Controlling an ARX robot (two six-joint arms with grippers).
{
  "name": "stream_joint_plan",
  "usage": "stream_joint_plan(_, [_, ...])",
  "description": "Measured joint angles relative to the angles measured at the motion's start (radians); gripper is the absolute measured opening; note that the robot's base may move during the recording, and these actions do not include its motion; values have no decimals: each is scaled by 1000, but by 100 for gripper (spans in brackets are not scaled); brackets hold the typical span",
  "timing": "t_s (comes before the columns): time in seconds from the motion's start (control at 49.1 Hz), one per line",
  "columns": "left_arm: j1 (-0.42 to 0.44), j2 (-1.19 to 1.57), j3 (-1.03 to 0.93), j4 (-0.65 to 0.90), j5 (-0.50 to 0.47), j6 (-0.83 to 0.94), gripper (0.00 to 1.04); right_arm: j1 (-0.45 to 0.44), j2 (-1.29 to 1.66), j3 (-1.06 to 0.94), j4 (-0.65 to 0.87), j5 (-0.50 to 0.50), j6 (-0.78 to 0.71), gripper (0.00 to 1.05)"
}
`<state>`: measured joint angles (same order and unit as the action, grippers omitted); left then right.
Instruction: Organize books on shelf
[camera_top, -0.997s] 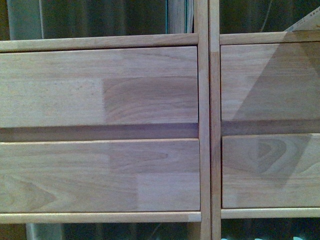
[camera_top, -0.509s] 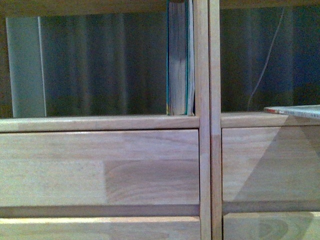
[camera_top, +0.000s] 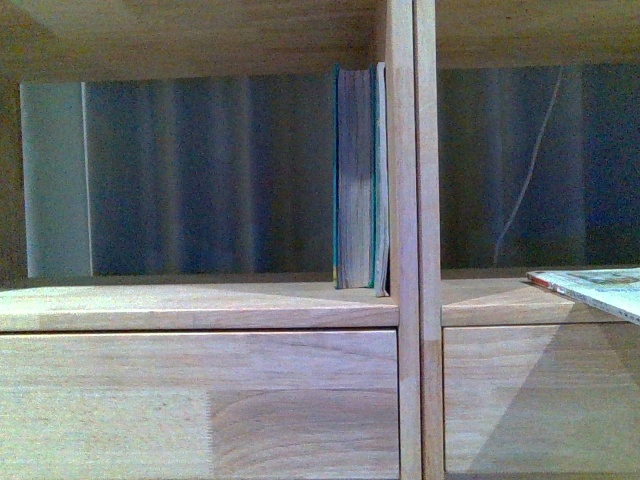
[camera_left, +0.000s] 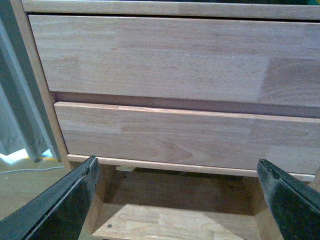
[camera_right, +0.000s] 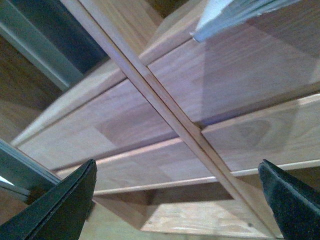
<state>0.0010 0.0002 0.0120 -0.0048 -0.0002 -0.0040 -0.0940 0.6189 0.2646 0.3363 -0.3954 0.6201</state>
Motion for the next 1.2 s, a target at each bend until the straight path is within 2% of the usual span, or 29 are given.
stream_joint_plan(0.081, [0,0,0,0,0,0,97,84,183,86,126,85,173,98])
stream_joint_plan(0.163, [0,0,0,0,0,0,97,129,340,174,198,148,321,98])
stream_joint_plan(0.387, [0,0,0,0,0,0,97,144,508,290,274,215,492,98])
stream_joint_plan(0.55, [0,0,0,0,0,0,97,104,604,367,319,247,590,98])
stream_joint_plan(0.794, [0,0,0,0,0,0,97,-14,706,414,356,287,748,98])
stream_joint_plan(0.997, [0,0,0,0,0,0,97,-106,713,416,372,275,853,98])
stream_joint_plan(1.14, [0,0,0,0,0,0,97,-117,705,413,383,259,881,98])
stream_joint_plan(1.201, [0,0,0,0,0,0,97,-108,695,409,389,257,890,89])
